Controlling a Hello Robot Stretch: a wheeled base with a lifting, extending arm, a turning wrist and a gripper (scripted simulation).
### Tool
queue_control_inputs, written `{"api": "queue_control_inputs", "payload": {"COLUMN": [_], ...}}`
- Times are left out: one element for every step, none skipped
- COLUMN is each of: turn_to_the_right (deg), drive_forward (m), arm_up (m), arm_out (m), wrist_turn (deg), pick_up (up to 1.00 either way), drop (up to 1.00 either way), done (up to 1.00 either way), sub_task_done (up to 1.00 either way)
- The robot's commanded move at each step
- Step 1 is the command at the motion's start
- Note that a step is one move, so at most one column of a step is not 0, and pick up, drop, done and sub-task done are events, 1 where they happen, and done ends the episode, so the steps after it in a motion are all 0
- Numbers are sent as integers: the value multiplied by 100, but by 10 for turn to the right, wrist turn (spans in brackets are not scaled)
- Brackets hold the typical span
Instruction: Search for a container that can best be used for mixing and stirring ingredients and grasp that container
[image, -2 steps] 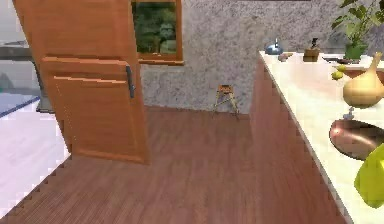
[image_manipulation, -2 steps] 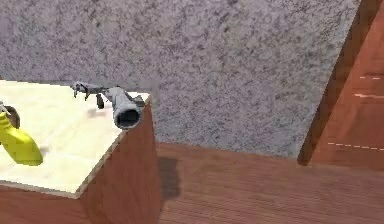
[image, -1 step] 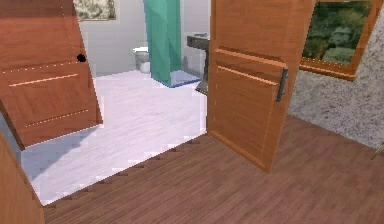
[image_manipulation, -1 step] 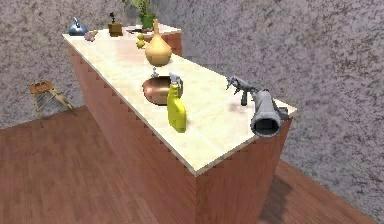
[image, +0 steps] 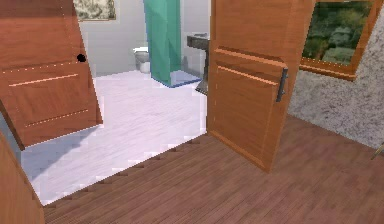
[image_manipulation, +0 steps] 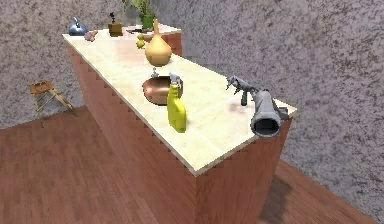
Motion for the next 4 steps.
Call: {"api": "queue_control_inputs", "payload": {"turn_to_the_right": [0,0,0,0], "drive_forward": [0,0,0,0], "arm_up": [38,0,0,0], "arm_out": [0,50,0,0], "wrist_turn": [0,0,450,450], "pick_up": [0,0,0,0], "drop": [0,0,0,0], "done": [0,0,0,0], "sub_task_done": [0,0,0,0]}}
